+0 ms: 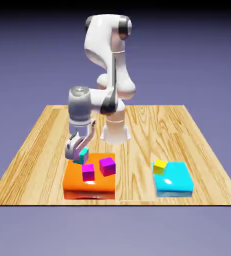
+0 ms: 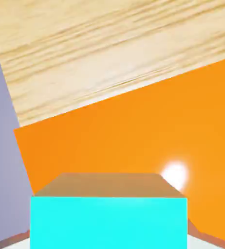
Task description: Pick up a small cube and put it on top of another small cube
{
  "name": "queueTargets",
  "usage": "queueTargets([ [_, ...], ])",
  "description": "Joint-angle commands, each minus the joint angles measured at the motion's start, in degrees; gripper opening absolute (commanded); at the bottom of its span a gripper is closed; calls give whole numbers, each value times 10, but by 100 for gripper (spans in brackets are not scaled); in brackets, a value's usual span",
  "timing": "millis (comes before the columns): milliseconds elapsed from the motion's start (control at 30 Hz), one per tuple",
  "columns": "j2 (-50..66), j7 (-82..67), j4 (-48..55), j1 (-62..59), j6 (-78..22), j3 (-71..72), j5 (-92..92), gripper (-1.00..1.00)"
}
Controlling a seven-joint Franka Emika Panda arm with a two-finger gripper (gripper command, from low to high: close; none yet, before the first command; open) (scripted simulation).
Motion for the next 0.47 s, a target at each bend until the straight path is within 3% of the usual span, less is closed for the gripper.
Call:
queueTargets([
  [0,-21,13,-6,13,-13,3,20,-100],
  [133,-77,47,-22,58,-45,12,72,-100],
  [300,21,105,-54,61,71,7,-4,-100],
  [333,21,105,-54,61,71,7,-4,100],
  [433,-20,80,-40,59,22,9,28,100],
])
